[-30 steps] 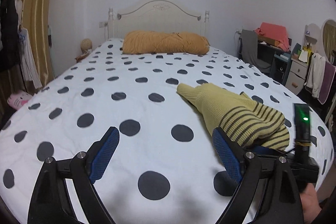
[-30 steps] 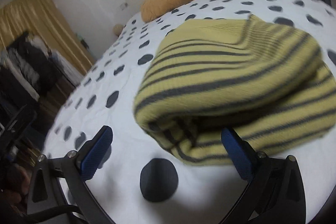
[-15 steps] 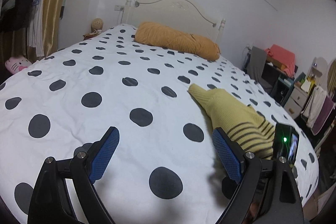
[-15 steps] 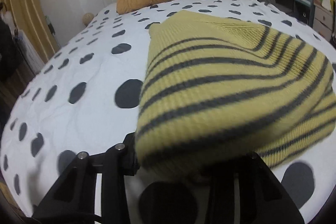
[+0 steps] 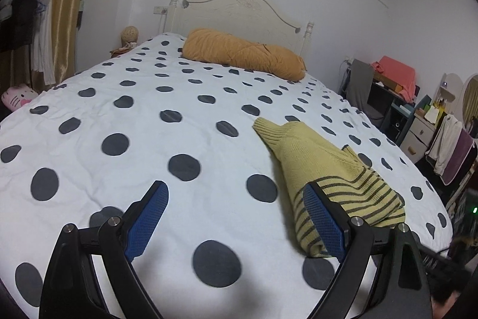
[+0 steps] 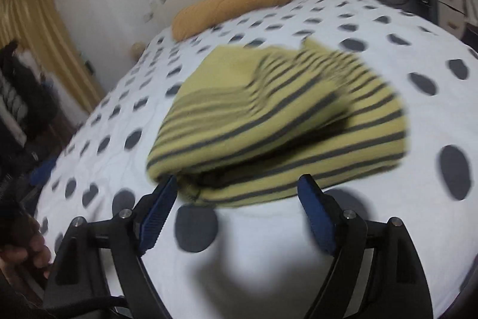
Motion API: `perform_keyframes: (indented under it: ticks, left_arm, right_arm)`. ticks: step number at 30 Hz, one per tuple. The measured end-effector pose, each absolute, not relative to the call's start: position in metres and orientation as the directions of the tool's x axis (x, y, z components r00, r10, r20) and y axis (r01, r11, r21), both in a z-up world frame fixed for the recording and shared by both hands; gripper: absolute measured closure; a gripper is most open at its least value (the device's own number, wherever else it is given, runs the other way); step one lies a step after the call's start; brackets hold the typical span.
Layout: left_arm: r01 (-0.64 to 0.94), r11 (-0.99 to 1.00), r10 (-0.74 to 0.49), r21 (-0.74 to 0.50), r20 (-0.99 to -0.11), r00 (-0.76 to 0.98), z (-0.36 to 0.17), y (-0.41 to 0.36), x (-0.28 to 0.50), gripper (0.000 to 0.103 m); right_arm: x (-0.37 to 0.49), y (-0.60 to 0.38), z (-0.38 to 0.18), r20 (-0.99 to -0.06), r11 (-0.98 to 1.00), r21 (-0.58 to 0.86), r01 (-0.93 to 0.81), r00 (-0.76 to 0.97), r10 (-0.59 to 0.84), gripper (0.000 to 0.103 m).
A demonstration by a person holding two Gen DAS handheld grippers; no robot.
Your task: Fold large clothes
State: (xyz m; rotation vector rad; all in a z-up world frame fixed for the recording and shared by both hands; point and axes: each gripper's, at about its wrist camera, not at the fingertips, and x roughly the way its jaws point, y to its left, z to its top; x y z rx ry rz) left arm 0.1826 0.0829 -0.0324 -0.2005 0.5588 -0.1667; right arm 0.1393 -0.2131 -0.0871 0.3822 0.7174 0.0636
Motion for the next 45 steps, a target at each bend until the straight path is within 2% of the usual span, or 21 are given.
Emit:
perform_keyframes:
  ticks: [3, 7, 11, 13, 15, 21, 22, 24, 31, 34, 36, 37, 40, 43, 45]
  left_arm:
    - [0.144, 0.967, -0.233, -0.209, -0.505, 0.831, -0.023, 0.060, 0.185, 0.011]
    - [0.189, 0.966, -0.252, -0.174, -0.501, 0.828, -0.018, 0.041, 0.176, 0.010]
    - [0.185, 0.969, -0.243, -0.161, -0.524, 0.816, -0.022, 0.036, 0.174, 0.010]
    - [0.181, 0.971, -0.238, -0.159, -0.530, 0.814, -0.022, 0.036, 0.174, 0.010]
    - [0.179, 0.973, -0.230, -0.147, -0.529, 0.817, -0.022, 0.037, 0.173, 0.010]
    - [0.166, 0.974, -0.223, -0.152, -0.544, 0.809, -0.026, 0.034, 0.175, 0.010]
    - [0.166, 0.974, -0.222, -0.151, -0.546, 0.808, -0.026, 0.032, 0.175, 0.010]
    - [0.163, 0.977, -0.211, -0.136, -0.541, 0.814, -0.025, 0.028, 0.173, 0.010]
    - [0.212, 0.973, -0.231, -0.096, -0.491, 0.840, -0.002, -0.014, 0.180, 0.008]
    - [0.229, 0.970, -0.237, -0.077, -0.490, 0.839, 0.000, -0.038, 0.182, 0.008]
    - [0.253, 0.964, -0.258, -0.079, -0.499, 0.828, -0.003, -0.049, 0.181, 0.008]
    - [0.258, 0.963, -0.261, -0.077, -0.501, 0.825, -0.004, -0.052, 0.179, 0.008]
    - [0.261, 0.963, -0.256, -0.062, -0.510, 0.821, -0.008, -0.057, 0.177, 0.007]
    - [0.244, 0.968, -0.239, -0.060, -0.521, 0.819, -0.010, -0.052, 0.177, 0.007]
    - [0.222, 0.974, -0.214, -0.047, -0.511, 0.832, -0.009, -0.044, 0.179, 0.007]
  right_arm:
    - [0.163, -0.250, -0.081, -0.644, 0.899, 0.415, 0.142, 0.744, 0.180, 0.020]
    - [0.209, -0.269, -0.104, -0.644, 0.769, 0.619, 0.160, 0.664, 0.381, 0.020]
    - [0.235, -0.259, -0.112, -0.645, 0.777, 0.610, 0.153, 0.667, 0.374, 0.022]
    - [0.243, -0.259, -0.121, -0.676, 0.790, 0.581, 0.195, 0.656, 0.336, 0.038]
    - [0.246, -0.267, -0.124, -0.662, 0.771, 0.602, 0.210, 0.670, 0.335, 0.059]
    - [0.249, -0.274, -0.117, -0.651, 0.780, 0.589, 0.211, 0.696, 0.303, 0.059]
    - [0.250, -0.272, -0.117, -0.653, 0.792, 0.573, 0.209, 0.701, 0.288, 0.061]
    - [0.249, -0.271, -0.113, -0.649, 0.798, 0.571, 0.193, 0.702, 0.295, 0.072]
    - [0.215, -0.272, -0.074, -0.611, 0.850, 0.494, 0.180, 0.768, 0.193, 0.074]
    - [0.212, -0.284, -0.087, -0.645, 0.864, 0.447, 0.231, 0.752, 0.133, 0.074]
    - [0.217, -0.294, -0.115, -0.690, 0.838, 0.480, 0.262, 0.703, 0.175, 0.075]
    - [0.216, -0.299, -0.123, -0.684, 0.818, 0.512, 0.264, 0.701, 0.202, 0.075]
    - [0.214, -0.297, -0.110, -0.667, 0.835, 0.499, 0.231, 0.717, 0.200, 0.074]
    - [0.217, -0.299, -0.122, -0.698, 0.833, 0.504, 0.227, 0.676, 0.238, 0.066]
    - [0.207, -0.306, -0.119, -0.681, 0.816, 0.543, 0.200, 0.673, 0.288, 0.060]
